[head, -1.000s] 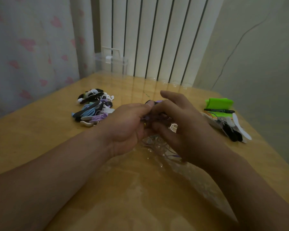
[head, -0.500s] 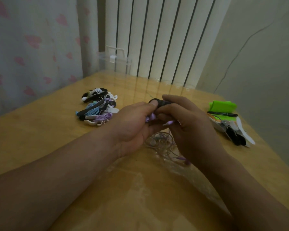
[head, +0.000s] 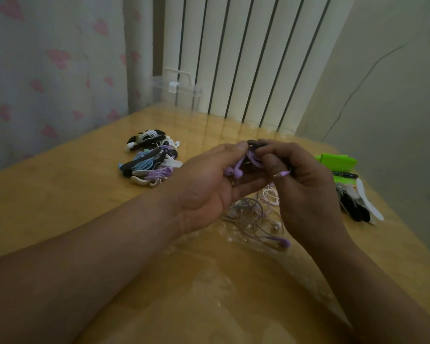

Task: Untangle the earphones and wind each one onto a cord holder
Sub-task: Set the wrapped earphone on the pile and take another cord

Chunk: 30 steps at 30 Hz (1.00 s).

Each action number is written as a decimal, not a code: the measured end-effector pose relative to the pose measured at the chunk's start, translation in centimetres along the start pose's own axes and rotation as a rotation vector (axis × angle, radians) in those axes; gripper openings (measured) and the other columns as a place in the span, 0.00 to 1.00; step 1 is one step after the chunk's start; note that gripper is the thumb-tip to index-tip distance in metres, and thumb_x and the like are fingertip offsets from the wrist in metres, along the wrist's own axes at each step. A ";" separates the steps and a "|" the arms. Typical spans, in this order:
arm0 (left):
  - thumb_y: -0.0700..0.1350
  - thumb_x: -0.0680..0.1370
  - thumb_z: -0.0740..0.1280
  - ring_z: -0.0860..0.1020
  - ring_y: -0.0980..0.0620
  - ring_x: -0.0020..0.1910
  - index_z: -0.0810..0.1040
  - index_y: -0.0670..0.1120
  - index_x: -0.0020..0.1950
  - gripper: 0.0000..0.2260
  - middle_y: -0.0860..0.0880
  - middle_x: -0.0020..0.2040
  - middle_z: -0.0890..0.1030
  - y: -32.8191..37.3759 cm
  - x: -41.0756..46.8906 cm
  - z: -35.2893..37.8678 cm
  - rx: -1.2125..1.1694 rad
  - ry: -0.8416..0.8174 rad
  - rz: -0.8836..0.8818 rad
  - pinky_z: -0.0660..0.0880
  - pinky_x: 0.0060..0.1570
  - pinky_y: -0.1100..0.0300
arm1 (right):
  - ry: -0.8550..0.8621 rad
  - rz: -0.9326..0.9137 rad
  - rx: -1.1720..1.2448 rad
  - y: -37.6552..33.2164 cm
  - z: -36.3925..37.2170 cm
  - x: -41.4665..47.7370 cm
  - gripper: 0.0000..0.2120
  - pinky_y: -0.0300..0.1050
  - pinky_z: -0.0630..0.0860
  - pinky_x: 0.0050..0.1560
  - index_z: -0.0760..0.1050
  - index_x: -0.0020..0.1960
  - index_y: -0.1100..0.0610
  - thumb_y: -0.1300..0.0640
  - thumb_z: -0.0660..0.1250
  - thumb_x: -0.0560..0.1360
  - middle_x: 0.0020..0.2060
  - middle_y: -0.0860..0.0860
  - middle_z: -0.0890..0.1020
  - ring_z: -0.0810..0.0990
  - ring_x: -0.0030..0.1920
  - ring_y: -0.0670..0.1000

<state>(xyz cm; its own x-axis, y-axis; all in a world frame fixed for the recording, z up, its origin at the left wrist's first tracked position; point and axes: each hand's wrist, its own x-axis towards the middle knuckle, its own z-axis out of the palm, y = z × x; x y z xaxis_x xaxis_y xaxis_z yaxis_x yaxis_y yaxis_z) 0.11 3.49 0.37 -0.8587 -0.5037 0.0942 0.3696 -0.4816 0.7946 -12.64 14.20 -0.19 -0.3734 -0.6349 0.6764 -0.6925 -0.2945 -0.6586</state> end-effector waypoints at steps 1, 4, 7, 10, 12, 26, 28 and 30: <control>0.44 0.87 0.60 0.86 0.48 0.47 0.74 0.34 0.68 0.16 0.38 0.53 0.85 0.0 0.0 0.0 0.004 0.013 0.003 0.84 0.51 0.52 | -0.002 0.000 -0.016 0.1 -0.1 0.0 0.08 0.43 0.80 0.58 0.82 0.57 0.57 0.65 0.66 0.82 0.55 0.46 0.85 0.83 0.58 0.46; 0.45 0.87 0.60 0.85 0.52 0.40 0.76 0.36 0.67 0.15 0.40 0.49 0.84 -0.1 0.0 0.1 0.042 0.022 0.008 0.85 0.51 0.51 | -0.031 -0.050 -0.112 0.2 -0.2 -0.1 0.08 0.43 0.80 0.58 0.82 0.57 0.55 0.65 0.67 0.82 0.57 0.45 0.84 0.83 0.59 0.45; 0.45 0.87 0.60 0.85 0.52 0.39 0.76 0.38 0.64 0.13 0.42 0.47 0.85 -0.1 0.1 0.0 0.118 0.059 0.037 0.85 0.49 0.52 | -0.055 -0.117 -0.192 0.4 -0.2 -0.1 0.08 0.41 0.79 0.57 0.81 0.56 0.52 0.62 0.67 0.81 0.57 0.45 0.83 0.82 0.58 0.44; 0.44 0.87 0.61 0.84 0.53 0.38 0.77 0.39 0.62 0.11 0.43 0.47 0.84 -0.1 0.1 0.0 0.140 0.073 0.057 0.84 0.52 0.50 | -0.060 -0.159 -0.241 0.4 -0.3 0.0 0.07 0.39 0.78 0.56 0.81 0.57 0.52 0.61 0.66 0.81 0.56 0.46 0.83 0.81 0.57 0.42; 0.44 0.86 0.61 0.84 0.51 0.40 0.76 0.36 0.66 0.13 0.40 0.49 0.84 0.0 0.1 0.0 0.140 0.068 0.061 0.83 0.56 0.48 | -0.061 -0.153 -0.209 0.3 -0.3 0.0 0.08 0.36 0.77 0.55 0.81 0.56 0.54 0.63 0.67 0.82 0.56 0.47 0.83 0.81 0.57 0.42; 0.41 0.84 0.64 0.84 0.55 0.39 0.76 0.37 0.66 0.13 0.46 0.43 0.84 0.0 0.5 -0.9 0.217 0.025 0.100 0.83 0.47 0.57 | -0.257 0.025 -0.031 -0.8 -0.9 -0.5 0.18 0.45 0.78 0.66 0.71 0.62 0.52 0.67 0.67 0.76 0.69 0.43 0.74 0.78 0.68 0.44; 0.41 0.83 0.65 0.80 0.56 0.36 0.76 0.37 0.65 0.13 0.47 0.42 0.83 0.0 0.7 -1.0 0.195 0.001 0.092 0.82 0.45 0.58 | -0.224 0.156 0.171 -0.9 -1.1 -0.2 0.20 0.50 0.80 0.63 0.73 0.63 0.49 0.64 0.63 0.74 0.64 0.41 0.78 0.80 0.65 0.47; 0.42 0.81 0.66 0.76 0.56 0.35 0.77 0.38 0.64 0.13 0.45 0.43 0.82 0.1 0.9 -1.2 0.157 -0.014 0.090 0.82 0.43 0.58 | -0.091 0.310 0.434 -0.9 -1.2 0.4 0.17 0.55 0.80 0.61 0.77 0.61 0.52 0.60 0.61 0.74 0.59 0.49 0.83 0.82 0.62 0.55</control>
<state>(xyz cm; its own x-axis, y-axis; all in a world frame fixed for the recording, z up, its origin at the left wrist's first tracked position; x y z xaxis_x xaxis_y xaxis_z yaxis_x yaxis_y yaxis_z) -0.16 2.12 -0.21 -0.8301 -0.5289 0.1768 0.3864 -0.3170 0.8662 -12.95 15.07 1.05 -0.4512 -0.7926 0.4101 -0.2328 -0.3391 -0.9115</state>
